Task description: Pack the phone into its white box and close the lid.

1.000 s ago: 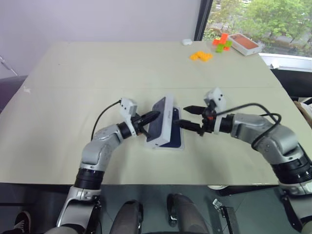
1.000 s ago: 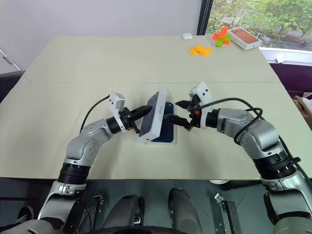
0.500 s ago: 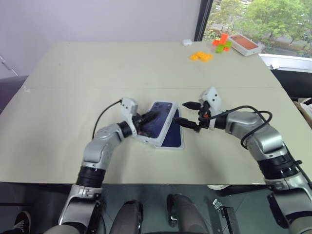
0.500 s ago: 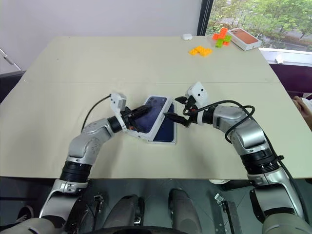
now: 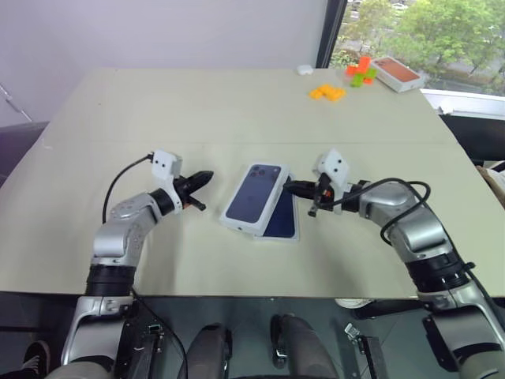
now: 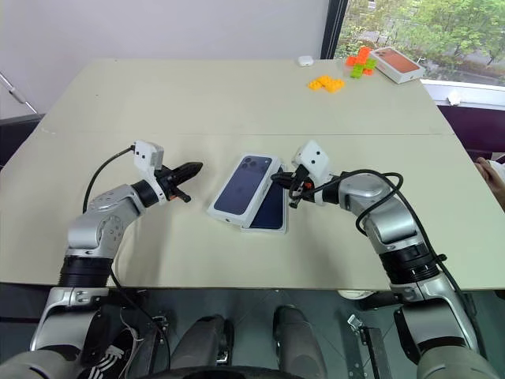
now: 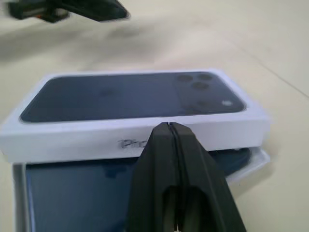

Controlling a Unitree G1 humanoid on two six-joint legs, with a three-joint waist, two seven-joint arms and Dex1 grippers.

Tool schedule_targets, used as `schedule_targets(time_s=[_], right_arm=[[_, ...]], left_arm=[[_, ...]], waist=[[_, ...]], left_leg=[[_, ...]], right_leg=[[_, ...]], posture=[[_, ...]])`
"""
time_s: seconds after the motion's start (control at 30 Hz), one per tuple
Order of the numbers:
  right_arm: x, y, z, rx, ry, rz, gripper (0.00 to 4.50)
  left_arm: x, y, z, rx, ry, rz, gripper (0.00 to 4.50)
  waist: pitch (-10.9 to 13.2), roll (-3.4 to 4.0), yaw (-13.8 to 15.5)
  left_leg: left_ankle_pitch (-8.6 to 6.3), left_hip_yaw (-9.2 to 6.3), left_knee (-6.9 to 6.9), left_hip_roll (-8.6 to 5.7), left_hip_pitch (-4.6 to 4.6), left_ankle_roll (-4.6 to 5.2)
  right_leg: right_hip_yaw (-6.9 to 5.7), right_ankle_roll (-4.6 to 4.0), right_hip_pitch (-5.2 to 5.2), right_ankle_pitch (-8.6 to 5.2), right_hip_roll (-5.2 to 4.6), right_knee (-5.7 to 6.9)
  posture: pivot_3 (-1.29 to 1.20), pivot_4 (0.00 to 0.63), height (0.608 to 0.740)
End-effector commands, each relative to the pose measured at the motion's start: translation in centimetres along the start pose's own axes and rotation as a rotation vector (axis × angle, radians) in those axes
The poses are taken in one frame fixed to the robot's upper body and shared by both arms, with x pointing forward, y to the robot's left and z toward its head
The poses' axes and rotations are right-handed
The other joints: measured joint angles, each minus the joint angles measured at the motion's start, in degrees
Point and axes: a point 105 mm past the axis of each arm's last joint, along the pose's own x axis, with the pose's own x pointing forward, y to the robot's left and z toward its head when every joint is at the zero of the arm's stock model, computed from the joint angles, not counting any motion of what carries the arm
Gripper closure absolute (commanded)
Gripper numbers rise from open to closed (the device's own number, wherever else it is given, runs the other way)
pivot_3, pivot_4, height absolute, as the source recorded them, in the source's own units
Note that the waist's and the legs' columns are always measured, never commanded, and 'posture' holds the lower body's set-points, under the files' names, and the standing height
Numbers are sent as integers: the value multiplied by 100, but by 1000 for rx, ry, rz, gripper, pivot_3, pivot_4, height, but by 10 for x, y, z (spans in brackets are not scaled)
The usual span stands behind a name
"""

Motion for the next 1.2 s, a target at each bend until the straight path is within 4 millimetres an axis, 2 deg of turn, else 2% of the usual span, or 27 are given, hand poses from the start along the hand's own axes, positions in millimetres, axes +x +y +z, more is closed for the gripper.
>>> schedule_targets(time_s=[0.03, 0.07, 0.2, 0.27, 0.4, 0.53, 0.7, 0.9, 1.2], right_arm=[[1, -8, 7, -49, -12, -41, 4459], [2, -8, 7, -55, -12, -40, 4459], [4, -9, 6, -118, 11, -47, 4459], [5, -9, 5, -132, 19, -51, 4459], [6, -6, 9, -144, 7, -43, 4459], [6, -5, 11, -164, 4, -36, 4459], [3, -11, 6, -173, 28, -49, 4459], [-6, -15, -3, -187, 77, -44, 4459], [-18, -20, -14, -194, 128, -49, 4459]], left_arm=[[6, 0, 10, 58, 4, -4, 4500], [7, 0, 7, 30, 20, -5, 4500], [17, -20, -29, 27, 231, -97, 4500], [19, -26, -35, 65, 259, -131, 4500], [24, -36, -39, 21, 284, -170, 4500], [31, -46, -31, -8, 242, -204, 4500], [41, -68, -19, -6, 198, -280, 4500], [44, -84, -9, -3, 170, -331, 4500], [43, -92, -3, 30, 159, -354, 4500]], waist=[[0, 0, -2], [0, 0, -3], [0, 1, -9], [-1, 0, -11], [-2, 2, -6], [-2, 2, 3], [-2, 2, -2], [-2, 2, -2], [-1, 2, -8]], left_leg=[[0, 2, 1, -1, 1, 0], [0, 2, 1, -1, 2, 0], [0, 1, 0, 0, 3, 0], [0, 1, 0, -1, 3, 0], [0, 0, 1, 0, 6, -1], [0, -1, 6, -2, 10, 0], [0, -2, 6, -3, 11, 0], [0, -2, 7, -4, 11, 0], [0, -2, 6, -3, 11, 0]], right_leg=[[1, 1, 0, 1, -1, 0], [1, 1, 2, 2, -1, -1], [1, 1, 2, 3, 0, 1], [1, 1, 2, 3, 0, 2], [1, 0, 6, 3, 0, 4], [0, 0, 15, 4, -1, 2], [1, 1, 17, 4, -3, 1], [0, 1, 18, 4, -3, 1], [1, 1, 17, 5, -2, 2]], posture=[[0, 150, 740], [0, 150, 740], [0, 150, 740], [0, 150, 740], [0, 150, 740], [0, 150, 740], [0, 150, 740], [0, 150, 740], [0, 150, 740]])
